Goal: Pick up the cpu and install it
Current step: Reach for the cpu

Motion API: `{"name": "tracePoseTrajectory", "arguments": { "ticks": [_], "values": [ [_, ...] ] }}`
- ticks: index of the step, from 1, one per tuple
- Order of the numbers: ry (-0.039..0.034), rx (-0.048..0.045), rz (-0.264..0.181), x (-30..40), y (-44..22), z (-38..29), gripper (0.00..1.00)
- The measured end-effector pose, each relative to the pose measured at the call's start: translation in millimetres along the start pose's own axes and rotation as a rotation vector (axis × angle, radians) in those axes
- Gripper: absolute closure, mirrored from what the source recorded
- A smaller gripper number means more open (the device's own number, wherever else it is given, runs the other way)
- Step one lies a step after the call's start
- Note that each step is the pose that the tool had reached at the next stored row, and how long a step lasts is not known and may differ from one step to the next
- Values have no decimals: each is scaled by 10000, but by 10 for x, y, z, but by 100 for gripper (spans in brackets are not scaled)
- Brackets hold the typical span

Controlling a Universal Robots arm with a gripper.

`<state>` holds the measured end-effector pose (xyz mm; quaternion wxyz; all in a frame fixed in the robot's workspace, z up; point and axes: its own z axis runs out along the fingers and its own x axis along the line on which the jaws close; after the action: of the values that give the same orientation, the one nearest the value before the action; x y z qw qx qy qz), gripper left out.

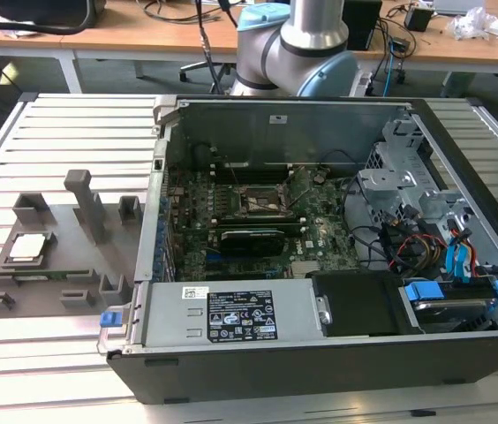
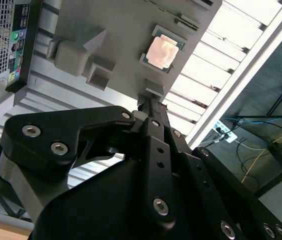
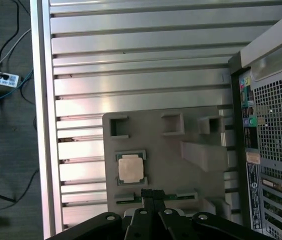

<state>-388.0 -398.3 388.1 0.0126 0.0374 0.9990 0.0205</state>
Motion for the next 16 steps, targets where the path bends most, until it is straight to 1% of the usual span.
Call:
{"name": "tracePoseTrajectory", "arguments": {
  "ticks": [4, 9, 10, 11, 16],
  "values": [
    [0, 1, 0, 69, -5, -1, 89],
    [1, 0, -1, 180, -13, -4, 89],
    [1, 0, -1, 207, -15, -5, 89],
    [0, 0, 0, 250, -18, -6, 89],
    [1, 1, 0, 337, -24, -8, 89]
  ]
}}
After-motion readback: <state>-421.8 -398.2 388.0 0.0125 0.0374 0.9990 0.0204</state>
